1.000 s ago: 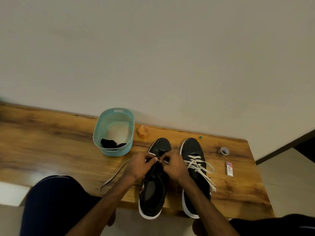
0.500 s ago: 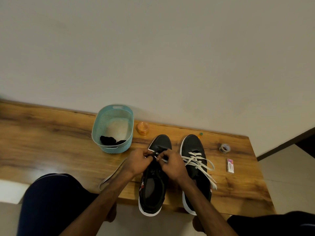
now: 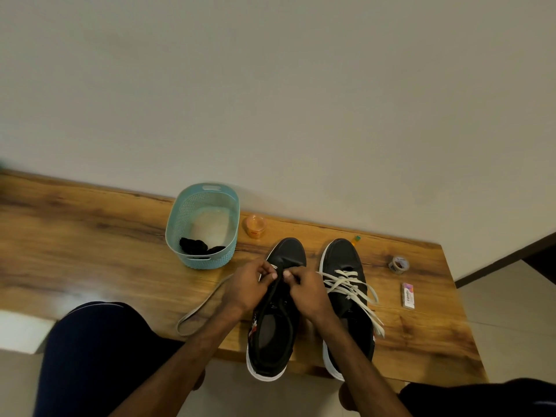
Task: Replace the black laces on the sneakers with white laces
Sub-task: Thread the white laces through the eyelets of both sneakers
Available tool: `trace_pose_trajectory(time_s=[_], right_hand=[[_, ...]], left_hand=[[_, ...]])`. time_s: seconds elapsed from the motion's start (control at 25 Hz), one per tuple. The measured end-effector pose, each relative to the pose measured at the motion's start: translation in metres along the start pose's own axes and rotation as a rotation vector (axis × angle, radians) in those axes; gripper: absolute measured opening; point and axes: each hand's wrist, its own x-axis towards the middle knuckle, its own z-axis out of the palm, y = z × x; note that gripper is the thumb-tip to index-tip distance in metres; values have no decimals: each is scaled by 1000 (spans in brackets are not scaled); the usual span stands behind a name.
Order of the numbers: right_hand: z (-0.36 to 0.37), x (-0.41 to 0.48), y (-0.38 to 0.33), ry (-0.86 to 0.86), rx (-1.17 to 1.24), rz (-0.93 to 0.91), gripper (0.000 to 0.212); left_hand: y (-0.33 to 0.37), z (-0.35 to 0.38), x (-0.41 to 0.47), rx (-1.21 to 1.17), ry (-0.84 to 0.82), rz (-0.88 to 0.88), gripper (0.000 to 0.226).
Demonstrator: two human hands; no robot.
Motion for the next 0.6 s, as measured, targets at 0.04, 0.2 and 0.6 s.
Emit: trace_pose_trajectory(time_s=[0.04,0.2,0.6], right_hand=[[4,-5,-1,5,65,15,31],[16,-22,-4,117,84,40,41],[8,-37,-4,304,-178,-41,70]], left_hand=[[-1,2,0,32,26,16,2],[-1,5,1,-133,117,-12,14],[21,-74,2,-419,299,24,15]])
